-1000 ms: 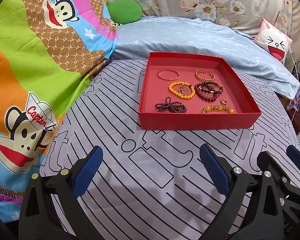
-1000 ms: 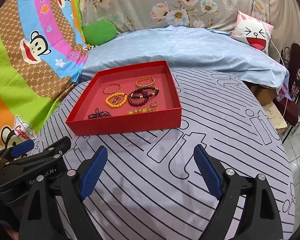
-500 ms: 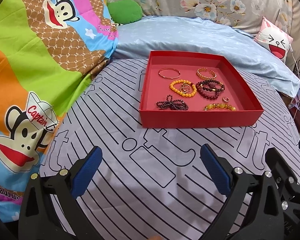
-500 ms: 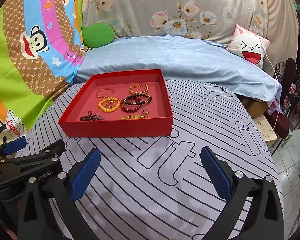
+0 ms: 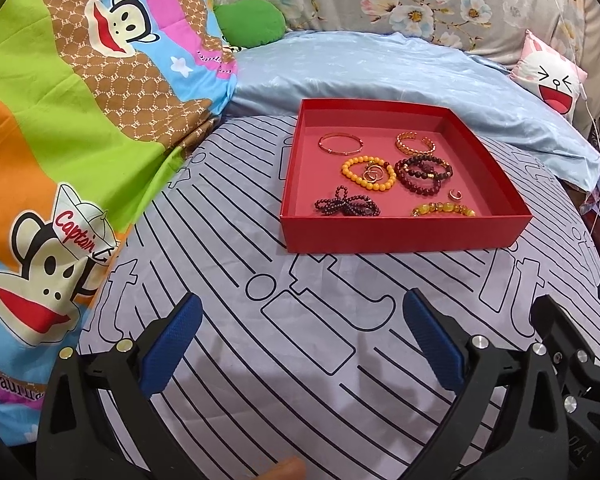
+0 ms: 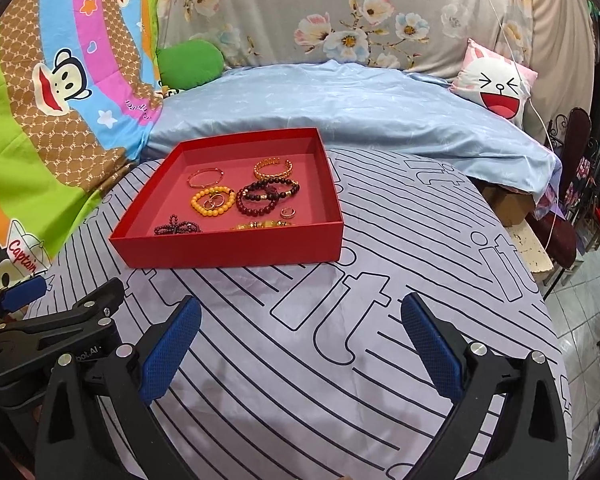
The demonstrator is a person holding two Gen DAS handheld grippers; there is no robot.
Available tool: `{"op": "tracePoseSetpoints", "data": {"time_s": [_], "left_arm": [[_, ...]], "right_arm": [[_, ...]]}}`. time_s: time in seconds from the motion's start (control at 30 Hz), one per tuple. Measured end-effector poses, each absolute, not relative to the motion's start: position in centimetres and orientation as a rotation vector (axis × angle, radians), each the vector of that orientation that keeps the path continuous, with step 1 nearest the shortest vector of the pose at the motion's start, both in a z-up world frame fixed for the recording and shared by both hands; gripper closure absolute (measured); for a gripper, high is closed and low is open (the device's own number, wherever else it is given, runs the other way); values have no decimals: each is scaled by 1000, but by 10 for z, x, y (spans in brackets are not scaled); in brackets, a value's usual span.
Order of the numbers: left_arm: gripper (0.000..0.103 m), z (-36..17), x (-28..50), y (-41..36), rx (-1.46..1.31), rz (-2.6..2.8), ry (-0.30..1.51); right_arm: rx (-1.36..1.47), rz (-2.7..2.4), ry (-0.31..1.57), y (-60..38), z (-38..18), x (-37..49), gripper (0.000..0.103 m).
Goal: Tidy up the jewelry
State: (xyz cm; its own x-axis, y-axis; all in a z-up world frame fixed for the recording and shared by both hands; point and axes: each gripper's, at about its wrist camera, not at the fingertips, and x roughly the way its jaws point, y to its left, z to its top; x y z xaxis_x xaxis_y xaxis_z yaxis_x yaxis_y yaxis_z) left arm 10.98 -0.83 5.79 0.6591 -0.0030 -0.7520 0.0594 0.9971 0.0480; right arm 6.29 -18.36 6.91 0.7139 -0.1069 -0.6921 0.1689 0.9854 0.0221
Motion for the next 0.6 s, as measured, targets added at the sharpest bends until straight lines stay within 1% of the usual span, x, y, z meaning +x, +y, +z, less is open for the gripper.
{"op": "tracePoseSetpoints", "data": {"time_s": [0.6], "left_arm": [[7, 55, 109, -7, 60, -23, 844]], "right_arm": [[82, -159, 765, -184, 66, 63, 6]]}}
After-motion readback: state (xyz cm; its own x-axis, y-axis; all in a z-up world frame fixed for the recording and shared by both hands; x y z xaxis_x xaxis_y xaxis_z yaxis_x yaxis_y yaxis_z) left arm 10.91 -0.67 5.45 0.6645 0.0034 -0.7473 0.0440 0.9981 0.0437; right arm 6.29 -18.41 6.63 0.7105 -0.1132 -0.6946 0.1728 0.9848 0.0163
